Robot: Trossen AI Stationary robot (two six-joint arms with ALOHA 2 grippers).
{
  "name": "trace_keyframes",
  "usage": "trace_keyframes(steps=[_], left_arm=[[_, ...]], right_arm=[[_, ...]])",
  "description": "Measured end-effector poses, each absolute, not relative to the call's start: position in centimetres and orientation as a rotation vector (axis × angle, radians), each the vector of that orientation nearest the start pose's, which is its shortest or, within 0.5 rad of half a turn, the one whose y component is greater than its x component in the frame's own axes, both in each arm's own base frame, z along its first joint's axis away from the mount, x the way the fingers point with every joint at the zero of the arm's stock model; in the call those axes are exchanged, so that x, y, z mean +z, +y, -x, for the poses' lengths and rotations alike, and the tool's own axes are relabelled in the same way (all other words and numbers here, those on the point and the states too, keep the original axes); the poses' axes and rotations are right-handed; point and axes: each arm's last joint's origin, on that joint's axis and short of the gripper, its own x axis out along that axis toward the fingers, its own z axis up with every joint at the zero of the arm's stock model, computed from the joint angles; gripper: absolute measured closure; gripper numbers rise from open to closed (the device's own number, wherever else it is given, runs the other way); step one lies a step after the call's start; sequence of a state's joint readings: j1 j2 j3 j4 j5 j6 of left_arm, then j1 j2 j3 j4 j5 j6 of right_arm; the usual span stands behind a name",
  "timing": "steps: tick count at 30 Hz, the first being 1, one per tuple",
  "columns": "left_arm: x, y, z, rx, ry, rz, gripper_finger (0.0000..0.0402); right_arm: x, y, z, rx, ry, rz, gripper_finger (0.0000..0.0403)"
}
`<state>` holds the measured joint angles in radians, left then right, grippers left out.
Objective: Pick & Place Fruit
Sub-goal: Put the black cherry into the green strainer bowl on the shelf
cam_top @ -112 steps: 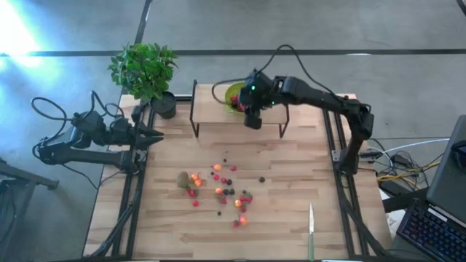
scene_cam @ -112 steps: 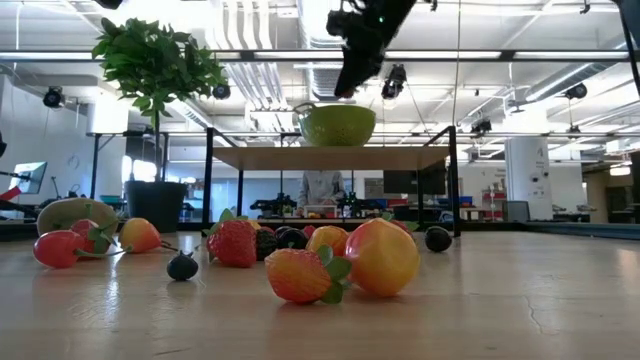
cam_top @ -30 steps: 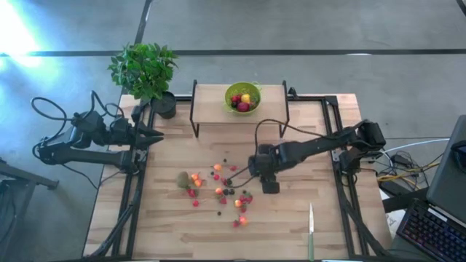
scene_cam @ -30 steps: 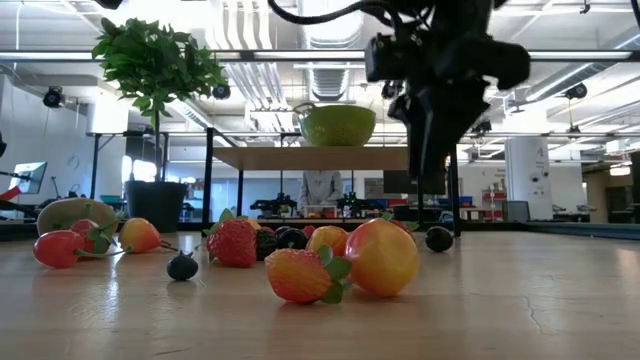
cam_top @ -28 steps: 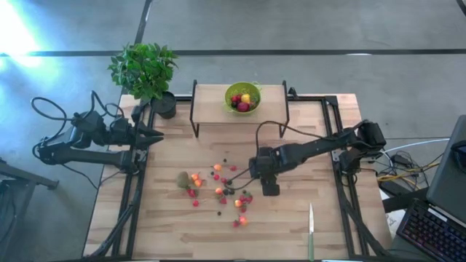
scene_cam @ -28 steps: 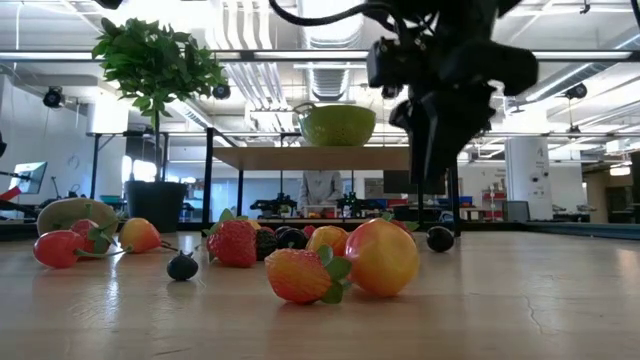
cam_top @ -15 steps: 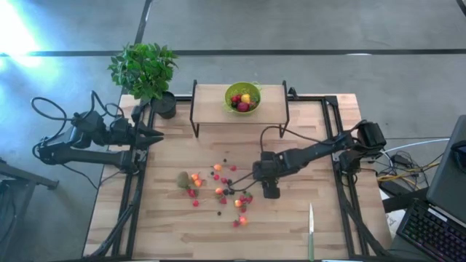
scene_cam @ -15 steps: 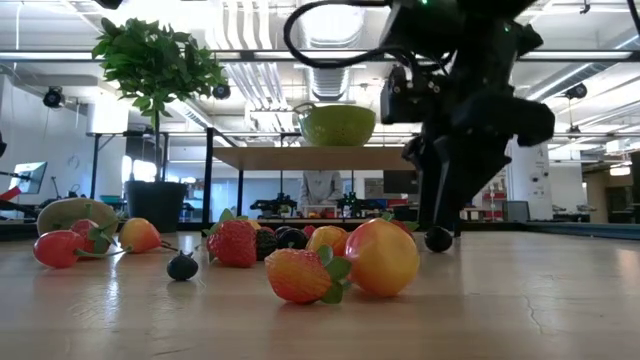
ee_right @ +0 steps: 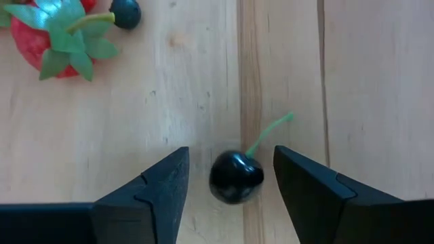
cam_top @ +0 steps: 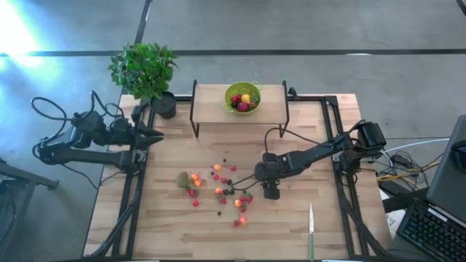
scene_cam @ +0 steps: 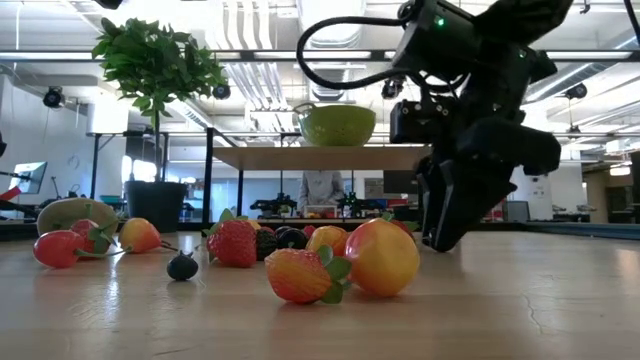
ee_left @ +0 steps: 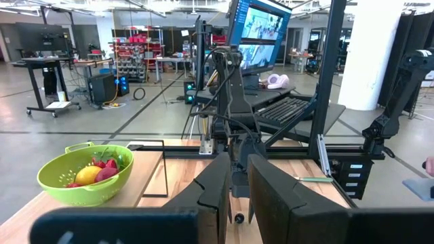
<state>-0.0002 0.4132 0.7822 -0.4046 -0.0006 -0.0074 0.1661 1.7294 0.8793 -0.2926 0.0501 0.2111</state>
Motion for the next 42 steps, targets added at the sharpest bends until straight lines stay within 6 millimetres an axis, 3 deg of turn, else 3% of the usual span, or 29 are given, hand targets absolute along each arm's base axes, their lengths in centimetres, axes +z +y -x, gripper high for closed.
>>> trace_keyframes(steps=[7,20,29,37,42], left_arm=[[35.04,0.00,-8.17,0.000,0.035,0.007,0.0339],[35.04,-0.01,-8.17,-0.001,0.035,0.007,0.0339],[35.04,-0.01,-8.17,0.000,0.035,0.007,0.0339],[35.04,0.00,-8.17,0.001,0.035,0.007,0.0339],[35.04,0.00,-8.17,0.001,0.035,0.007,0.0339]], right_arm=[[12.68,4.91,-30.23,-0.024,1.134,-0.073,0.0214],[12.74,4.94,-30.36,-0.021,1.127,-0.071,0.0296],[12.73,4.94,-30.36,-0.021,1.127,-0.070,0.0269],[12.73,4.94,-30.36,-0.020,1.127,-0.071,0.0297],[12.73,4.94,-30.36,-0.020,1.127,-0.071,0.0281]])
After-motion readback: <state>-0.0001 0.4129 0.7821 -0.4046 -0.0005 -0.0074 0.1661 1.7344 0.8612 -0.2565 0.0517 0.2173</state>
